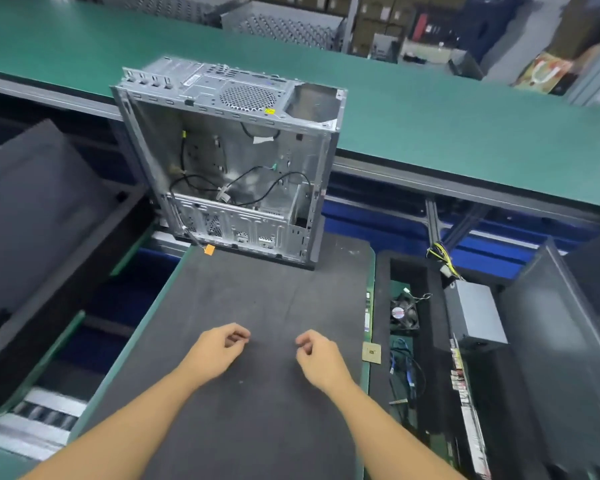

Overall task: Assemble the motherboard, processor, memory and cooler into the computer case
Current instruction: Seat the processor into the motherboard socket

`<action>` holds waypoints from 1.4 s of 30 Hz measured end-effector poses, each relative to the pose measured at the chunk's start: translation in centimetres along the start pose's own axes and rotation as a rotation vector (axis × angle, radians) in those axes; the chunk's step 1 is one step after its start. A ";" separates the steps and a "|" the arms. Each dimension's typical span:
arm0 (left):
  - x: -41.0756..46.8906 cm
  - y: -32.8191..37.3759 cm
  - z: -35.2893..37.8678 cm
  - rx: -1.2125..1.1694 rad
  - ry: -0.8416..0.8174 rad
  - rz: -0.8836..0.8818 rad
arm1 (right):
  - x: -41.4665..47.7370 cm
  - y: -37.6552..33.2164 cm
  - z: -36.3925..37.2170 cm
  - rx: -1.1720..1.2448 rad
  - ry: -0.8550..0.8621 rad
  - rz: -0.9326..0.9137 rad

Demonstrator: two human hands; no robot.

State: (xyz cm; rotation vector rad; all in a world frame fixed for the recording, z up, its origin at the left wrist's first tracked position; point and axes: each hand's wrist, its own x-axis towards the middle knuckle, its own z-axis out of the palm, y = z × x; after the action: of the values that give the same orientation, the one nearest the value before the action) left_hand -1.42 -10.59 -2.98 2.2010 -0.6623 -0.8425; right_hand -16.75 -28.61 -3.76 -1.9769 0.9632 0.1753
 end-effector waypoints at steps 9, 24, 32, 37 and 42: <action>2.5 5.3 6.3 0.003 -0.138 0.114 | -1.9 2.8 -6.0 -0.197 0.122 0.131; 3.3 10.7 12.6 -0.016 -0.494 0.273 | -7.3 6.7 -20.1 -0.506 0.335 0.593; 2.8 10.0 12.4 -0.108 -0.542 0.207 | -9.7 9.0 -20.9 -0.531 0.248 0.630; 2.2 9.9 12.7 -0.103 -0.571 0.208 | -9.7 9.2 -20.3 -0.374 0.278 0.604; 1.7 9.5 12.5 -0.101 -0.579 0.190 | -9.8 9.1 -18.3 -0.555 0.410 0.585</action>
State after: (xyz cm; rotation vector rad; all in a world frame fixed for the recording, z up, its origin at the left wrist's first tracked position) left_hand -11.27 -22.95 -3.56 1.7643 -1.0557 -1.3909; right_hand -34.11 -39.98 5.40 -2.2075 1.9194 0.4075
